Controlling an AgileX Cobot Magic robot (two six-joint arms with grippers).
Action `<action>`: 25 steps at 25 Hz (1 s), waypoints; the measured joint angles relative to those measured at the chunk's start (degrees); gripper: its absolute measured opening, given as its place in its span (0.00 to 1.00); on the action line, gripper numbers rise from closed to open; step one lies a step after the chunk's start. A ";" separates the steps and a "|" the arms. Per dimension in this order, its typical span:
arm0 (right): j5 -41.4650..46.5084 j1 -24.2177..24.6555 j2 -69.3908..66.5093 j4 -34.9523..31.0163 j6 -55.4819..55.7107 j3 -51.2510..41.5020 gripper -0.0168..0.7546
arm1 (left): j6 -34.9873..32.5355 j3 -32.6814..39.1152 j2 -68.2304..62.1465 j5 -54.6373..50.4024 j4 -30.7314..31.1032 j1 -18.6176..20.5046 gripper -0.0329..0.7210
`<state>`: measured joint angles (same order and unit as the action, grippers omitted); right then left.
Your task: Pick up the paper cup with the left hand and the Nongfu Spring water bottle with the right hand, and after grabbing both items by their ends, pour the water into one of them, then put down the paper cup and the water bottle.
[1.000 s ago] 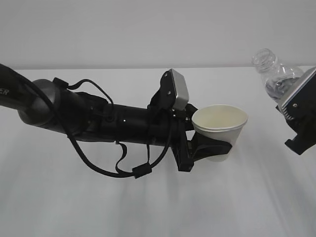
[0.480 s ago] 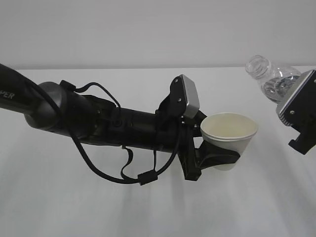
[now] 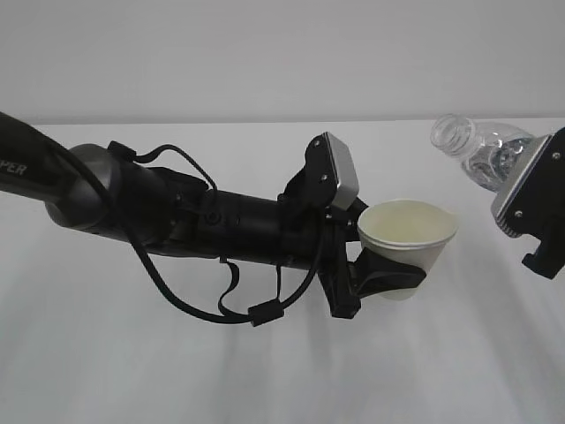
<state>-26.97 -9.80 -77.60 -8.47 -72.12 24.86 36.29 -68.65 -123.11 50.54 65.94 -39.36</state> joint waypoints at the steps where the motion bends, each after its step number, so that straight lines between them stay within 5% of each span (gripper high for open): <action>1: 0.00 0.00 0.00 0.00 -0.54 0.00 0.58 | 0.00 -0.25 0.00 0.00 -0.11 0.00 0.61; 25: -1.40 0.00 0.00 0.00 -8.98 0.00 0.58 | 0.00 -0.48 0.00 0.00 -0.08 0.00 0.60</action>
<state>-28.37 -9.80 -77.60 -8.47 -81.10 24.86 36.29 -69.13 -123.11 50.54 65.86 -39.36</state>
